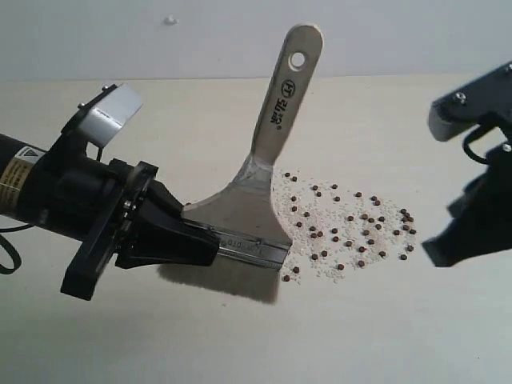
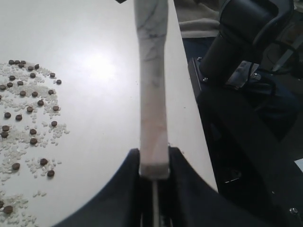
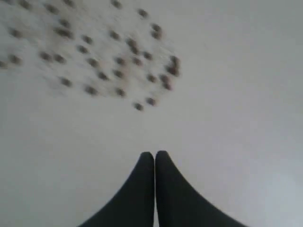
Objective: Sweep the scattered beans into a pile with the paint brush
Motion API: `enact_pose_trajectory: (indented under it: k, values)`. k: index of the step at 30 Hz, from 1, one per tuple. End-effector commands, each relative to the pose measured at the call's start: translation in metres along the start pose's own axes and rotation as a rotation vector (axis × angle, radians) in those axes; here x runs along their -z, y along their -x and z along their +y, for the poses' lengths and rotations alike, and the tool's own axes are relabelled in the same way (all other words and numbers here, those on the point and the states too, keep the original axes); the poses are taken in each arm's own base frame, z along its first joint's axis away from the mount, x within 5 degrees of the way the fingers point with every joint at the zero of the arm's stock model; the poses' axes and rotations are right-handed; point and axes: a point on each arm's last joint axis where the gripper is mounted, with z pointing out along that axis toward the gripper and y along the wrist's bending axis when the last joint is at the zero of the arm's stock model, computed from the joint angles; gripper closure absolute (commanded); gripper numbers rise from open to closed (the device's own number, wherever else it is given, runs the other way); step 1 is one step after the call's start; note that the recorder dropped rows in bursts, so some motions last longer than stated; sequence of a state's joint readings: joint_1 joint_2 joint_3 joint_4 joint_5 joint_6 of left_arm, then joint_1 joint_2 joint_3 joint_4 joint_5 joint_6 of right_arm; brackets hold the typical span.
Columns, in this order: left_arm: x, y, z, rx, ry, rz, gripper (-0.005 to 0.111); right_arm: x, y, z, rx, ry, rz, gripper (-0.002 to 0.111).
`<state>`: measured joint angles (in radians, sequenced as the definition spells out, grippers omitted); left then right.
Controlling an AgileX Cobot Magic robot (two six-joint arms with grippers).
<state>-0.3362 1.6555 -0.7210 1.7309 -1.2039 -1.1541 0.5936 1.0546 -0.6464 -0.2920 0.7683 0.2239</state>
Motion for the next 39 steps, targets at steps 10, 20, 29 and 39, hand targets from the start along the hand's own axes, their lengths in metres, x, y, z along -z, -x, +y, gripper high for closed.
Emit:
enact_pose_trajectory:
  k: [10, 20, 29, 39]
  values:
    - [0.008, 0.0, 0.004, -0.006, 0.018, -0.025, 0.107, -0.039, -0.03, 0.019, -0.125, 0.143, -0.696, 0.108]
    - [0.016, -0.003, 0.008, 0.018, 0.039, -0.019, 0.107, -0.022, -0.048, 0.054, 0.085, 0.515, -0.97, 0.108]
    - [0.016, -0.003, 0.008, -0.055, 0.041, -0.019, 0.107, -0.008, -0.046, 0.061, 0.102, 0.63, -1.088, 0.078]
    - [0.008, -0.014, 0.023, -0.186, 0.05, -0.05, 0.107, -0.004, -0.027, 0.054, 0.078, 0.56, -1.112, 0.052]
